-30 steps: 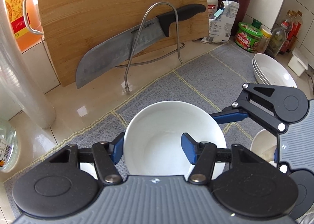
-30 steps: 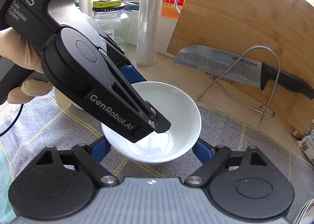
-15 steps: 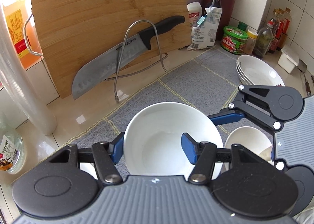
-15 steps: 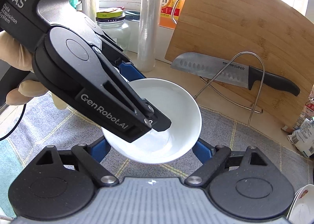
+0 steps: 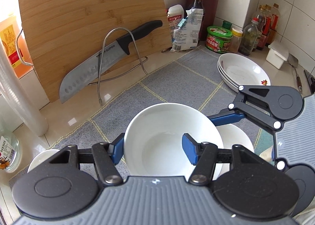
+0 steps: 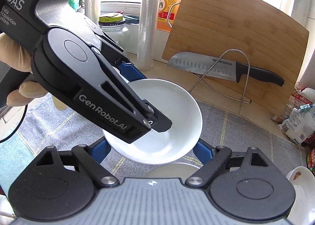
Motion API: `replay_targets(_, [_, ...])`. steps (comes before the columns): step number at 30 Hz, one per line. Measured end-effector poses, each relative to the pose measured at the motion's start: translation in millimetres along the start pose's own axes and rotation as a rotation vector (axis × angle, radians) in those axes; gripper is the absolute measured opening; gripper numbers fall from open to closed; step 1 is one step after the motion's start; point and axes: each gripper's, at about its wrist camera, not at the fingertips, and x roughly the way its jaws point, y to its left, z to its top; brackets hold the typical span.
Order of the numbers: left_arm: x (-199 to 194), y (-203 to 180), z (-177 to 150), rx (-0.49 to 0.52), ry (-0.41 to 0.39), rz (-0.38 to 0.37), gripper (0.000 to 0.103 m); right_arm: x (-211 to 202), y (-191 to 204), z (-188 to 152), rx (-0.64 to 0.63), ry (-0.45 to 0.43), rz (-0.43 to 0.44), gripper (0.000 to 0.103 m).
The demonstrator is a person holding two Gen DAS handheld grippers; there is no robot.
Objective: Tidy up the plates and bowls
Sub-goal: 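Lower the held bowl into the other white bowl with the left gripper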
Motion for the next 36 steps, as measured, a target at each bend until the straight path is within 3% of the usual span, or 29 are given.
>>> replay_targets(20, [15.0,-55.3,13.7,0.077,-0.002,-0.084,0.060,-41.4,-22.7,-34.2,0.064,0.026,-0.087,0.092])
replay_targets(36, [35.0,-68.9,4.8,0.066,0.045,-0.116,0.060,-40.9,-32.1,-56.4,0.111,0.064,-0.058,0.092])
